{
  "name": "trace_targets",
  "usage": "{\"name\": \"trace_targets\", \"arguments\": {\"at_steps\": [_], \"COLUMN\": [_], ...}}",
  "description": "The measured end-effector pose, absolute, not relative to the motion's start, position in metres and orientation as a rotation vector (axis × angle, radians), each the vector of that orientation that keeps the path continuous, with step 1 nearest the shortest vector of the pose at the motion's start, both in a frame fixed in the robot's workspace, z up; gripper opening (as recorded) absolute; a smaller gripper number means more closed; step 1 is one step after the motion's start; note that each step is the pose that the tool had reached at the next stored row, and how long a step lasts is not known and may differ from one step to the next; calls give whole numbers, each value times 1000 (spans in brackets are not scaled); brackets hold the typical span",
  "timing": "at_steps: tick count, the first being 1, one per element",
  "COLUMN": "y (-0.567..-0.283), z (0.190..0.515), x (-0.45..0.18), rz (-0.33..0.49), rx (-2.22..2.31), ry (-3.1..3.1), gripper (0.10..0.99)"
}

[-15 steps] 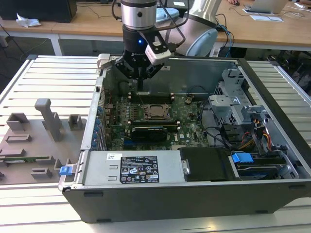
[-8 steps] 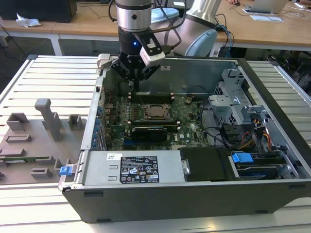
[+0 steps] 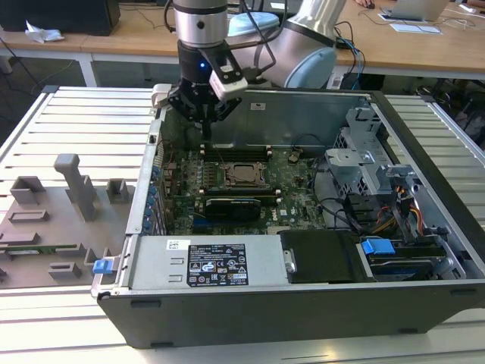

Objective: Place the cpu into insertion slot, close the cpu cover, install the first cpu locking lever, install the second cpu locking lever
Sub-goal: 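Install the first cpu locking lever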

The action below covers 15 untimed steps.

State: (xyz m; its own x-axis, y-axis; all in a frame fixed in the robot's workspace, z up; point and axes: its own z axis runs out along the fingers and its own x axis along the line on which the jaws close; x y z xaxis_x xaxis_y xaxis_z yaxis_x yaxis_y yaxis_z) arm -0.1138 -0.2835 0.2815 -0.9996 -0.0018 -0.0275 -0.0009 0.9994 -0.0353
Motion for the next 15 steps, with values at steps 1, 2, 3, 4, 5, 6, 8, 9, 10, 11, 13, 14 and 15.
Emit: {"name": "trace_targets", "arguments": {"at_steps": [1, 2, 3, 4, 5, 6, 8, 9, 10, 11, 13, 14, 15], "y": [-282, -280, -278, -276, -276, -275, -273, -272, -271, -271, -270, -270, -269], "z": [281, 280, 279, 278, 277, 276, 274, 273, 272, 271, 267, 266, 265], "x": [-114, -114, -114, -114, -114, -114, -115, -116, -117, -117, -117, -117, -116], "rz": [-55, -55, -55, -55, -55, -55, -55, -55, -55, -55, -55, -55, -55], "rx": [-1, 0, 1, 1, 1, 1, 2, 2, 2, 2, 2, 2, 2], "ry": [3114, 3114, 3114, 3114, 3114, 3114, 3114, 3114, 3114, 3114, 3114, 3114, 3114], "gripper": [106, 106, 106, 106, 106, 106, 106, 106, 106, 106, 106, 106, 106]}}
